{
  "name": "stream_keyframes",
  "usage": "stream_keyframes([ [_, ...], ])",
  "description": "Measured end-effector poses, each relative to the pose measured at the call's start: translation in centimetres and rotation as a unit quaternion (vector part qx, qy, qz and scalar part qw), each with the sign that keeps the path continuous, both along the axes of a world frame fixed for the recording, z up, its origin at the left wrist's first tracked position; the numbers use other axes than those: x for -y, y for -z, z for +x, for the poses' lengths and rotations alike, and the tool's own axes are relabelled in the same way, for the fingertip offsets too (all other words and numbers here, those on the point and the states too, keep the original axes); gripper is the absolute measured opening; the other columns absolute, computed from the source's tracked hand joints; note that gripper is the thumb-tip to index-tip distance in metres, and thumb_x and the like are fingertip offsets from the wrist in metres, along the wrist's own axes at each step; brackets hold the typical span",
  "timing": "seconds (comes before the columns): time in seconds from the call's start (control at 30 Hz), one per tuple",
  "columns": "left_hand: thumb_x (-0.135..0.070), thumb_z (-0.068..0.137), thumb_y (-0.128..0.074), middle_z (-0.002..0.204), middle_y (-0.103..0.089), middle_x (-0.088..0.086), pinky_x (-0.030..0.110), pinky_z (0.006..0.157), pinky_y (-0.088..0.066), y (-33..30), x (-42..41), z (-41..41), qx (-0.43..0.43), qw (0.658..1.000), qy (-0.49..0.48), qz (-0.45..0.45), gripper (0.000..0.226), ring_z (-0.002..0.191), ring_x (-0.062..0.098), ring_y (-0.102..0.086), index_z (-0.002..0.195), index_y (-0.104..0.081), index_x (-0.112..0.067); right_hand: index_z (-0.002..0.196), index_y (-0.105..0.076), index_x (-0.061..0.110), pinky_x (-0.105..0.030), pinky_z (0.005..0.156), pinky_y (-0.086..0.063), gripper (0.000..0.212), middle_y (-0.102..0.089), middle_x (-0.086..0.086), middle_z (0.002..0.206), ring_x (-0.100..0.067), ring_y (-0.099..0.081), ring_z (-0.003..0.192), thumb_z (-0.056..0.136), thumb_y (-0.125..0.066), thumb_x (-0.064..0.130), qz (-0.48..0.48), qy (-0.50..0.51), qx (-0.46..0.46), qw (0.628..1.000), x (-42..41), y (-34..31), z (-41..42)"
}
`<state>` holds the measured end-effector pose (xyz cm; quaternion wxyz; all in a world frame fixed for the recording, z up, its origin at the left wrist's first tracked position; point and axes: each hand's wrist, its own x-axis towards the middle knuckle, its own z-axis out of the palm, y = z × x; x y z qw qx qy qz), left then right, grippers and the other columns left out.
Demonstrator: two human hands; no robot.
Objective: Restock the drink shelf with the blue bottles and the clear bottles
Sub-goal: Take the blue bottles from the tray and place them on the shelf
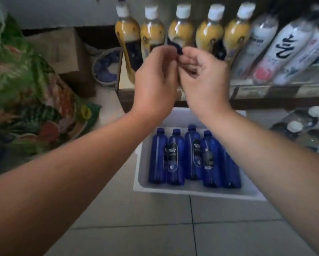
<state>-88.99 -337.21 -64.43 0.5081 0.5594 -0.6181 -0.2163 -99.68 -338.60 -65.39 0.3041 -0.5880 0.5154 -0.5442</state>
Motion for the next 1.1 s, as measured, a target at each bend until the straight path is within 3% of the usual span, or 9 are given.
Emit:
stream_keyframes([
  [0.13,-0.019,0.101,-0.047,0.105,-0.069,-0.002,0.028,0.087,-0.053,7.5,-4.4,1.0,-0.003,0.992,-0.023,0.122,0.023,0.097,0.01,-0.065,0.117,-0.063,-0.014,0.129,-0.065,0.006,-0.014,0.089,-0.054,0.04,-0.072,0.001,0.106,0.0,-0.067,0.092,0.089,-0.071,0.006,0.093,0.004,-0.038,0.995,-4.3,7.4,1.7],
  [0.23,-0.021,0.104,-0.037,0.092,-0.065,0.005,0.033,0.073,-0.047,12.1,-6.1,1.2,0.02,0.961,-0.037,0.272,0.027,0.088,0.023,-0.062,0.101,-0.062,-0.011,0.127,-0.064,0.003,-0.004,0.08,-0.047,0.038,-0.066,0.003,0.105,-0.004,-0.063,0.093,0.09,-0.07,0.007,0.186,-0.01,-0.082,0.979,-6.5,11.6,2.4],
  [0.33,-0.019,0.098,-0.046,0.104,-0.067,0.015,0.038,0.079,-0.05,16.5,-6.8,1.1,0.068,0.9,-0.035,0.43,0.024,0.096,0.034,-0.064,0.103,-0.06,-0.001,0.09,-0.068,0.009,-0.011,0.065,-0.038,0.007,-0.065,0.003,0.081,-0.012,-0.06,0.078,0.094,-0.065,0.013,0.281,-0.045,-0.183,0.941,-7.7,15.6,2.8],
  [0.43,-0.022,0.094,-0.054,0.123,-0.061,0.02,0.038,0.09,-0.049,18.2,-7.4,0.9,0.084,0.867,-0.032,0.49,0.037,0.111,0.037,-0.061,0.123,-0.053,0.001,0.077,-0.064,-0.002,-0.017,0.051,-0.035,0.03,-0.06,-0.005,0.067,-0.016,-0.052,0.061,0.099,-0.054,0.017,0.361,-0.025,-0.219,0.906,-7.9,17.9,2.7],
  [0.63,-0.021,0.098,-0.048,0.137,-0.047,0.019,0.033,0.1,-0.041,18.5,-7.2,0.2,0.115,0.856,-0.043,0.503,0.047,0.124,0.032,-0.049,0.138,-0.037,0.001,0.054,-0.063,0.013,-0.037,0.059,-0.045,0.027,-0.059,-0.007,0.06,-0.026,-0.056,0.066,0.076,-0.049,0.009,0.448,0.015,-0.084,0.89,-7.3,17.9,2.8],
  [0.73,-0.027,0.096,-0.057,0.133,-0.055,0.019,0.035,0.093,-0.046,19.2,-7.3,0.4,0.1,0.844,-0.045,0.524,0.051,0.12,0.034,-0.056,0.132,-0.039,0.002,0.068,-0.069,0.008,-0.049,0.067,-0.062,0.022,-0.073,-0.011,0.069,-0.034,-0.073,0.077,0.076,-0.05,0.015,0.431,0.05,-0.066,0.899,-7.5,18.6,2.2],
  [0.87,-0.031,0.082,-0.073,0.115,-0.066,0.017,0.033,0.079,-0.054,19.7,-7.2,1.0,0.077,0.852,-0.031,0.517,0.053,0.104,0.033,-0.066,0.119,-0.055,0.002,0.063,-0.068,0.016,-0.037,0.067,-0.063,0.03,-0.074,-0.008,0.07,-0.025,-0.075,0.072,0.089,-0.054,0.01,0.417,0.095,-0.063,0.902,-8.7,17.5,2.1],
  [1.0,-0.036,0.059,-0.074,0.092,-0.072,0.014,0.034,0.069,-0.06,17.3,-7.3,0.8,-0.061,0.869,-0.062,0.488,0.056,0.081,0.03,-0.071,0.104,-0.066,-0.003,0.069,-0.073,0.022,-0.038,0.069,-0.061,0.018,-0.074,-0.002,0.073,-0.025,-0.072,0.076,0.082,-0.059,0.022,0.387,0.111,-0.032,0.915,-9.5,17.4,1.4],
  [1.1,-0.022,0.074,-0.069,0.091,-0.075,0.022,0.052,0.078,-0.06,14.7,-7.1,1.0,-0.205,0.863,0.0,0.461,0.026,0.082,0.037,-0.073,0.092,-0.071,-0.004,0.089,-0.074,0.025,-0.046,0.084,-0.06,0.016,-0.078,-0.003,0.091,-0.024,-0.075,0.09,0.088,-0.061,0.034,0.385,0.087,0.129,0.91,-9.5,16.5,0.5],
])
